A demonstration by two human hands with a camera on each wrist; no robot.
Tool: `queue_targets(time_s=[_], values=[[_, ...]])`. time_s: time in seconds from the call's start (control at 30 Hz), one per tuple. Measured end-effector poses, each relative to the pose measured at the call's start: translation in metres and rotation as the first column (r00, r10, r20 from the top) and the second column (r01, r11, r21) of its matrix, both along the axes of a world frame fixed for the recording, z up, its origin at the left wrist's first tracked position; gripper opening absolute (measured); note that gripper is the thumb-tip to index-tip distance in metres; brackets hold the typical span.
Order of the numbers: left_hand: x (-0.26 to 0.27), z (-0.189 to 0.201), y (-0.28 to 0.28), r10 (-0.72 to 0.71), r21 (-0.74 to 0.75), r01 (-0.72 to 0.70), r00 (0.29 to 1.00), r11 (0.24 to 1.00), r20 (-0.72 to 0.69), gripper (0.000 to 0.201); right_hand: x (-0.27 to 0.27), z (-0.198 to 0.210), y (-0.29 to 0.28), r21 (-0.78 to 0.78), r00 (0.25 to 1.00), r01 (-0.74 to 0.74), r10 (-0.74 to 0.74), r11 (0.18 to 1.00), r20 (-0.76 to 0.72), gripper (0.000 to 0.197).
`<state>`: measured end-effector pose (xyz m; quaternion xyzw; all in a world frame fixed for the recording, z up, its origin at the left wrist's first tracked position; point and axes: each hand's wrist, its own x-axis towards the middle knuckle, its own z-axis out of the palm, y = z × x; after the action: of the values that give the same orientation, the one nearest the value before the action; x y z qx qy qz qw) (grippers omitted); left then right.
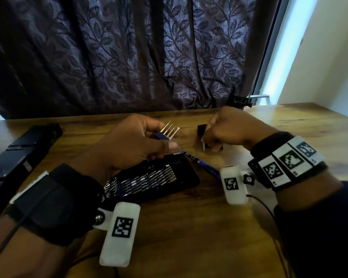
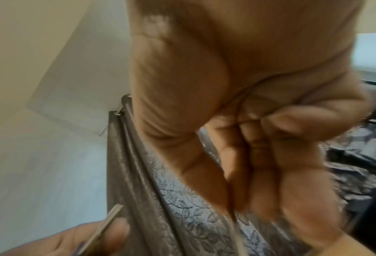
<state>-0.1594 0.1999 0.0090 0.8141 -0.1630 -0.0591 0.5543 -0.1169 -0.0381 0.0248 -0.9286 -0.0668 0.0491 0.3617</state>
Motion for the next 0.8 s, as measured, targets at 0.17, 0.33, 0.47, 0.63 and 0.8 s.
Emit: queue_targets(time_s=[0.17, 0.33, 0.47, 0.63, 0.8], values=[[-0.001, 0.000, -0.002, 0.003, -0.016, -0.003, 1.000, 1.000, -0.006, 0.038, 0.015, -0.011, -0.011, -0.246, 0.972, -0.063, 0.003, 0.967, -0.235, 0.014], [-0.001, -0.002, -0.002, -0.009, 0.013, 0.009, 1.000, 1.000, 0.020, 0.035, 0.022, -0.015, -0.017, -0.320, 0.949, -0.074, -0.032, 0.945, -0.314, 0.006], [-0.001, -0.003, -0.003, -0.019, 0.041, 0.017, 0.999, 0.999, 0.033, 0.038, 0.030, -0.016, -0.020, -0.391, 0.942, -0.103, -0.037, 0.915, -0.335, 0.010], [-0.001, -0.001, -0.003, -0.014, 0.049, 0.013, 0.999, 0.999, 0.028, 0.035, 0.035, -0.016, -0.021, -0.449, 0.949, -0.153, 0.004, 0.881, -0.316, 0.016], [-0.002, -0.002, -0.003, -0.002, 0.026, 0.001, 1.000, 1.000, 0.011, 0.035, 0.028, -0.010, -0.019, -0.425, 0.966, -0.167, 0.062, 0.889, -0.250, 0.023]])
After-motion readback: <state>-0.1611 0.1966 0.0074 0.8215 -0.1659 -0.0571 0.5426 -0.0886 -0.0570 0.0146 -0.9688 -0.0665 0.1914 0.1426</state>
